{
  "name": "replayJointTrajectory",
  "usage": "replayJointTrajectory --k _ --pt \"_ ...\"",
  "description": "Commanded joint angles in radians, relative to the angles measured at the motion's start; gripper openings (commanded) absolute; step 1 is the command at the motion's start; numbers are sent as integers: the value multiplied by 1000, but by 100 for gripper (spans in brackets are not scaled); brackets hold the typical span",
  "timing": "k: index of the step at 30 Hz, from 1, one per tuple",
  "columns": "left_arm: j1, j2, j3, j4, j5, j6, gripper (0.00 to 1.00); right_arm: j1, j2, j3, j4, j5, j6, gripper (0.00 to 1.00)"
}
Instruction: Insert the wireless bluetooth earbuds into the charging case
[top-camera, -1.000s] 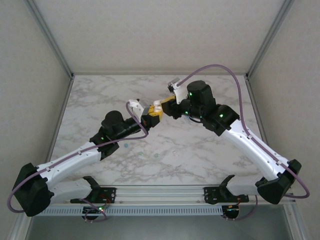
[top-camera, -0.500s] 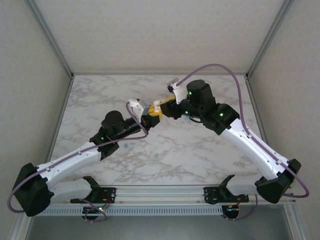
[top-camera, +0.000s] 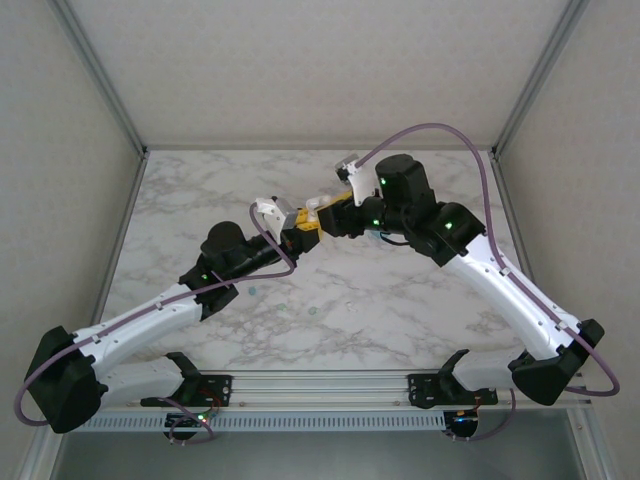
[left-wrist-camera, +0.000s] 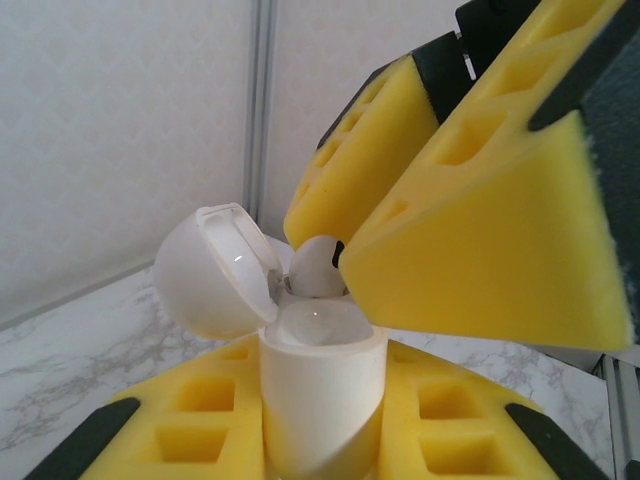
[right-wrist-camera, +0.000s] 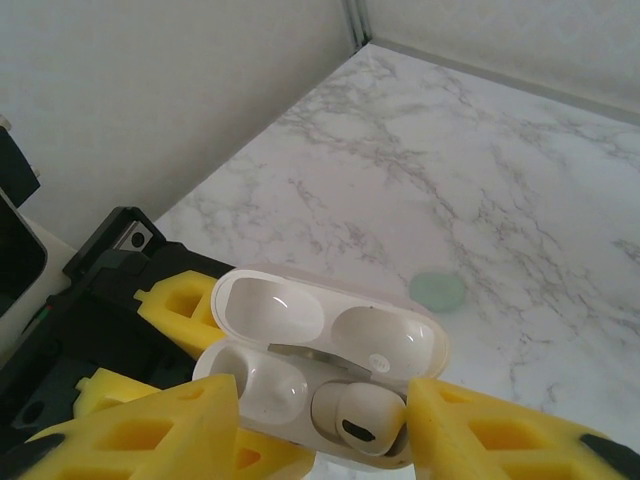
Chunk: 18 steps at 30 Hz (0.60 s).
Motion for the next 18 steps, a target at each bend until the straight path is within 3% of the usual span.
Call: replayJointTrajectory --k 1,9,18 --pt "-3 -28 11 66 7 4 11 -9 5 33 -33 -44 48 49" --pt "-3 -28 11 67 16 2 11 -9 16 54 -45 -35 88 46" --pt "-3 -32 10 61 16 4 11 -39 13 77 -38 32 129 54"
